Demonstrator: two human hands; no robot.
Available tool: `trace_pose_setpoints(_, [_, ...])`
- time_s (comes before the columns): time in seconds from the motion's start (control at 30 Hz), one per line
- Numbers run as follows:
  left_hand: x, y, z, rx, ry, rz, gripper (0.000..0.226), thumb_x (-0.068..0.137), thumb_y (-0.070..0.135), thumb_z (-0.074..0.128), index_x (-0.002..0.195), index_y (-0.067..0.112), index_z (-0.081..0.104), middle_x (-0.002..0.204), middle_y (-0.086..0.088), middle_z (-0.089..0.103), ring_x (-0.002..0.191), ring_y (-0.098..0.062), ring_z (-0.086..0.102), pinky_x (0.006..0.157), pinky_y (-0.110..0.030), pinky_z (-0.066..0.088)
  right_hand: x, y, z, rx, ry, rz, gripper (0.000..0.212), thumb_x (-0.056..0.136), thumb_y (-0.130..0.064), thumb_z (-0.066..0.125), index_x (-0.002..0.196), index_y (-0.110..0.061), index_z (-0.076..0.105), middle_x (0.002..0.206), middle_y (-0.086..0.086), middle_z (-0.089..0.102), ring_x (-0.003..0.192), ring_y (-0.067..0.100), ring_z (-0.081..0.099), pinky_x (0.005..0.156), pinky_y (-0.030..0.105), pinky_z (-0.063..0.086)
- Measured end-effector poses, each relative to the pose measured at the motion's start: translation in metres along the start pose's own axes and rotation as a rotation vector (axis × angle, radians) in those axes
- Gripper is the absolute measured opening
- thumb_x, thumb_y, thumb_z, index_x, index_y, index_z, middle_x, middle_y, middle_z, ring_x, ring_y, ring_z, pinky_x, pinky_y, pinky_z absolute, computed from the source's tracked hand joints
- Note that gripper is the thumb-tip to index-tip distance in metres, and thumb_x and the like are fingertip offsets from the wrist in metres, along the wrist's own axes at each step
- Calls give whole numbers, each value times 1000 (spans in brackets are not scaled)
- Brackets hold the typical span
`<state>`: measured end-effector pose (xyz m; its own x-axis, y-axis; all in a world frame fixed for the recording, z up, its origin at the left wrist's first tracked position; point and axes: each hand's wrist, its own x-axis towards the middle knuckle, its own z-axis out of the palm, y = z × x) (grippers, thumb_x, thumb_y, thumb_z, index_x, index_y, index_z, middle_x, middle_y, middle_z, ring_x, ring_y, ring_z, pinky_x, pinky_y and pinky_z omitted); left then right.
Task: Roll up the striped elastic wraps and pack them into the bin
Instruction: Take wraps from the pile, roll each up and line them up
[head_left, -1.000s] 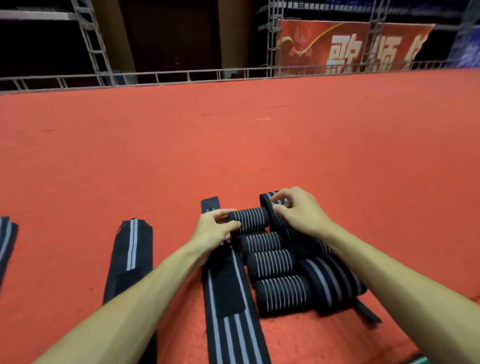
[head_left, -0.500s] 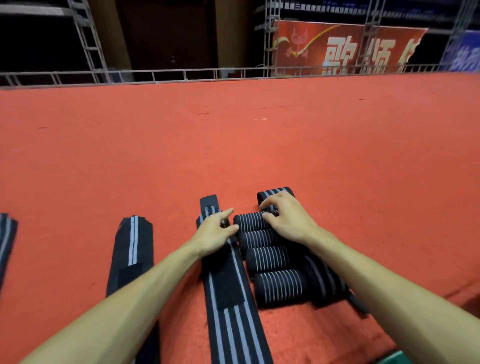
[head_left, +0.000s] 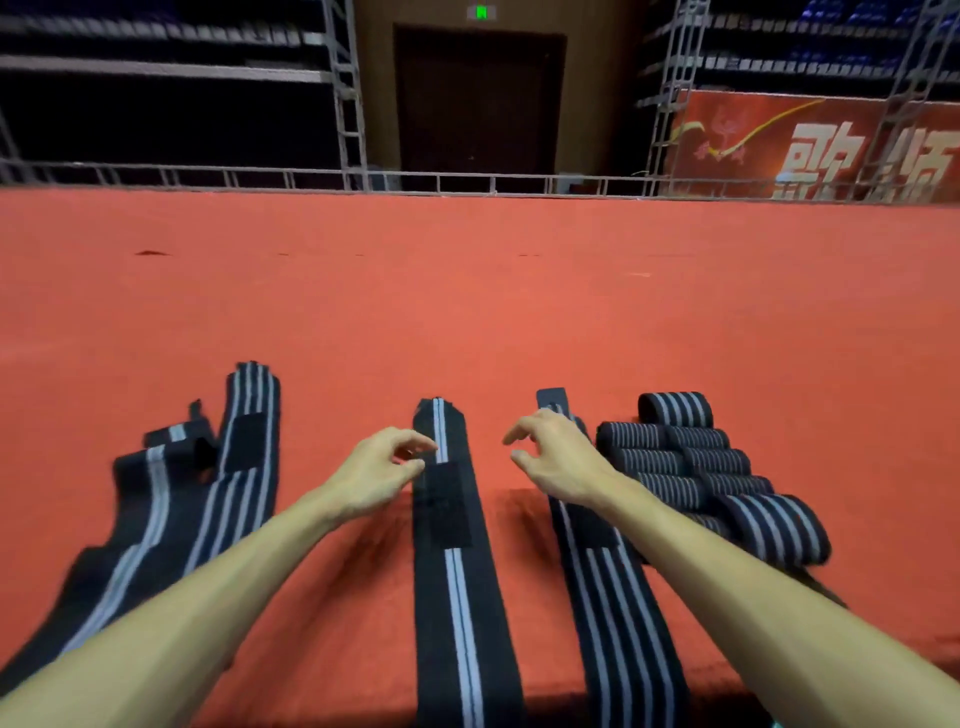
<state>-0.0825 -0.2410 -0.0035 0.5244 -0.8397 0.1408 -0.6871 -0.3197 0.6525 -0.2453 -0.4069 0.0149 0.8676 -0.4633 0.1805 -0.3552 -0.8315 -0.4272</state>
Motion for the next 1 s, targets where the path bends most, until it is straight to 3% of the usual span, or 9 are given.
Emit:
trace_pose_setpoints(0.17, [-62,-56,-42,170,117,-75,42,92,14,58,132,8,47,121,-9,56,113,-20,54,103,-28,36,-4,-71,38,67,-100,-101,24,89,-15,56,110,-13,68,110,5,65,104,18,59,79,14,33])
trace_pose_setpoints(0.37, [-117,-119,-81,432,238,-278,36,95,26,47,129,17,52,126,-4,49,122,-24,42,104,-37,34,1,-127,82,161,-253,-126,24,89,-18,56,111,-16,66,104,0,68,95,13,60,79,17,39])
trace_pose_setpoints(0.47, [-131,-133,-82,465,178,-309,37,96,27,44,128,13,53,124,-9,54,120,-27,47,101,-37,37,11,-150,107,200,-357,-75,17,88,-18,60,102,-17,69,92,0,68,81,11,59,76,20,44])
trace_pose_setpoints(0.57, [-129,-135,-78,554,148,-314,43,94,36,48,131,14,52,120,-9,57,118,-28,48,98,-38,40,19,-174,134,304,-418,39,9,84,-14,62,77,-18,65,77,3,66,68,15,58,72,34,51])
trace_pose_setpoints(0.7, [-114,-130,-75,675,67,-438,48,93,44,51,131,15,46,125,-12,52,119,-30,44,97,-37,36,32,-197,158,532,-378,245,21,87,-8,61,69,-17,54,69,6,59,55,15,51,47,24,40])
trace_pose_setpoints(0.77, [-107,-131,-78,518,120,-495,49,91,36,58,133,16,43,126,-9,53,121,-29,44,99,-38,33,39,-201,166,559,-372,287,22,87,-14,64,67,-16,55,65,4,57,52,14,49,45,22,34])
trace_pose_setpoints(0.83, [-103,-135,-80,257,232,-523,52,88,25,62,135,15,43,114,-3,61,114,-24,51,98,-37,37,44,-201,170,604,-352,331,28,88,-22,67,64,-16,54,60,0,54,48,12,46,42,20,30])
trace_pose_setpoints(0.93, [-102,-132,-79,-87,317,-517,56,86,11,64,137,9,42,84,1,60,85,-17,59,80,-33,48,50,-194,167,691,-305,357,30,87,-19,69,61,-16,53,61,-1,58,50,8,51,42,16,36])
trace_pose_setpoints(1.0, [-100,-123,-78,-378,346,-551,59,85,3,65,138,4,40,78,-1,59,67,-14,56,64,-29,48,49,-187,154,744,-320,362,16,85,-14,70,73,-10,61,72,5,66,59,12,59,55,20,47])
